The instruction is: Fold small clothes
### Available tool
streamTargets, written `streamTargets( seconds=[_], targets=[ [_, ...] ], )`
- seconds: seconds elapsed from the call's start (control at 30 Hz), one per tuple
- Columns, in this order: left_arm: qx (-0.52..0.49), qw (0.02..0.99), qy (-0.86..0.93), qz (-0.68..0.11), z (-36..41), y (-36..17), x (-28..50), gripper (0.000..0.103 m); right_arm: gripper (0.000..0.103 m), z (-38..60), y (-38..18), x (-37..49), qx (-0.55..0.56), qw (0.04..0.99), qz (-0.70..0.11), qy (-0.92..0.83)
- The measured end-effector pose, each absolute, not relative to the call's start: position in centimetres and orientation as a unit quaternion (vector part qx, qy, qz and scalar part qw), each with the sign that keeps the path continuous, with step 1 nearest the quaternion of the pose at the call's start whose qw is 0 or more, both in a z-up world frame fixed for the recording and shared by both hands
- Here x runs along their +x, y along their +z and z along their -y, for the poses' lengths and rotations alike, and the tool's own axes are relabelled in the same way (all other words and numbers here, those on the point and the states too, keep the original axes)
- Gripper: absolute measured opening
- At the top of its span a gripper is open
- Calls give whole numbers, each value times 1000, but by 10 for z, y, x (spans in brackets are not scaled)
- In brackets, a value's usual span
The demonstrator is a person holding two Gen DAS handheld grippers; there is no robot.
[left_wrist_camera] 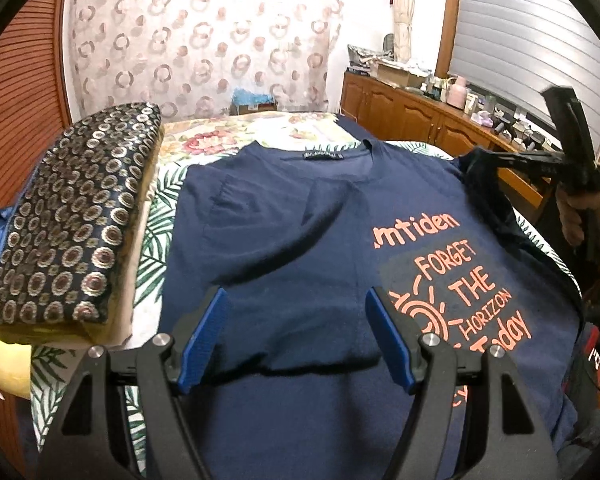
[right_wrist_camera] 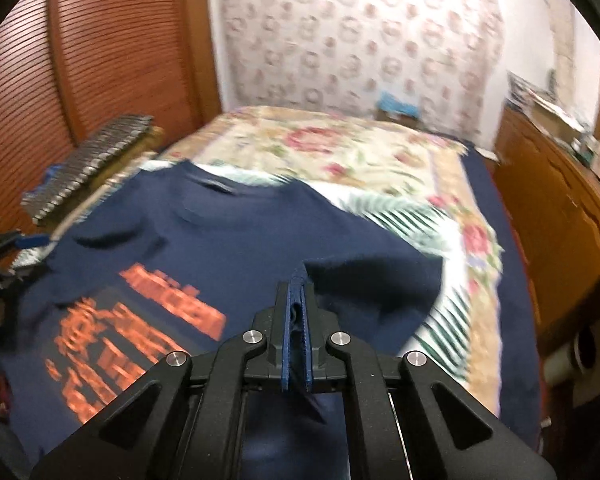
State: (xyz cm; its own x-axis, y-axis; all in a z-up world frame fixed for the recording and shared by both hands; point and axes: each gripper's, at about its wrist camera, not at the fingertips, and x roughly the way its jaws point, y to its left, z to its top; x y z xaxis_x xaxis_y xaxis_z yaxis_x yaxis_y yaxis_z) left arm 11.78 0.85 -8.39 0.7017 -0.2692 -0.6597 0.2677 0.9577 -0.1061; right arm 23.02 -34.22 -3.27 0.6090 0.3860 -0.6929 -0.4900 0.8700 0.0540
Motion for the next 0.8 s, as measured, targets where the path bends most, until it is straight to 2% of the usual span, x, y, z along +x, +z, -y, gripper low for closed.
streamTargets(
  seconds=[0.2,0.23,0.27,0.33,0.8],
  targets=[
    [-7,924,-146,-353,-10,-80,113,71,4,307,-21,240,-67,895,-358,259],
    [-8,924,-146,-353,-10,-80,113,71,14,303,-19,241,-68,896,-357,256],
    [-8,924,-147,-353,-10,-80,113,71,31,302,-18,242,-68,897,-357,252],
    [-8,925,-145,-352,-11,-79,111,71,40,306,-18,240,-65,899,-356,245],
    [-13,928,-136,-348,-10,-77,105,71,40,333,-65,170,-100,876,-411,229]
  ],
)
